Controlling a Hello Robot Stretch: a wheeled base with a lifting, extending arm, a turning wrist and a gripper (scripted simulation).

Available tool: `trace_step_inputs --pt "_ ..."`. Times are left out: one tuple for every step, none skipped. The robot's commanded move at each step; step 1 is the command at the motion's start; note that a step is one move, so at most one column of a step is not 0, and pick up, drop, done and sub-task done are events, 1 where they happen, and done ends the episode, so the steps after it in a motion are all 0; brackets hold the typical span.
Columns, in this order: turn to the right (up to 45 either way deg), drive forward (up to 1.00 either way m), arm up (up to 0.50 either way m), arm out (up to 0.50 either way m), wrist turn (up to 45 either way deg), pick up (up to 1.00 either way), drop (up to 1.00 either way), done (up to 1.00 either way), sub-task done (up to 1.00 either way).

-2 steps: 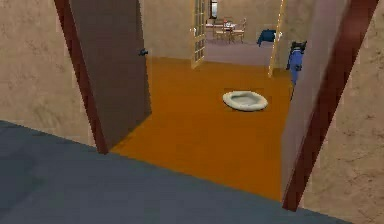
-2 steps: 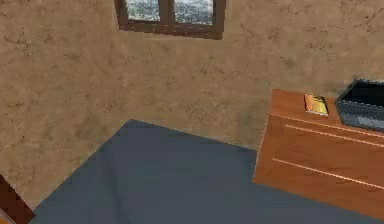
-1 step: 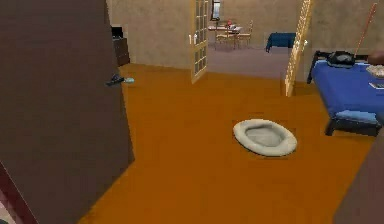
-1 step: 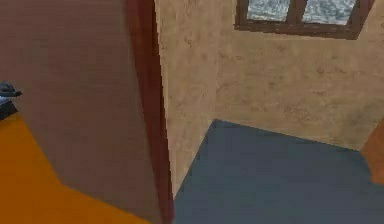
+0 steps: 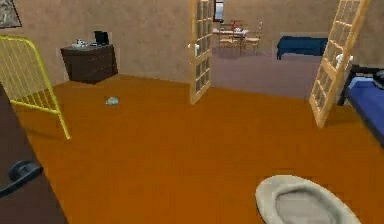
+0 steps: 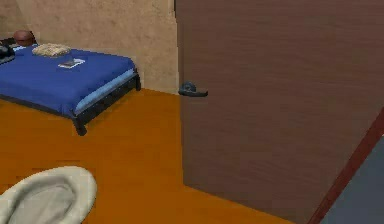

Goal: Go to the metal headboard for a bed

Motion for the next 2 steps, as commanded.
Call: trace_step_inputs --pt "-6.0 0.00 0.00 0.00 0.0 0.00 0.00 0.00 0.00" --pt "0.0 0.55 0.00 0.00 0.0 0.00 0.00 0.00 0.00"
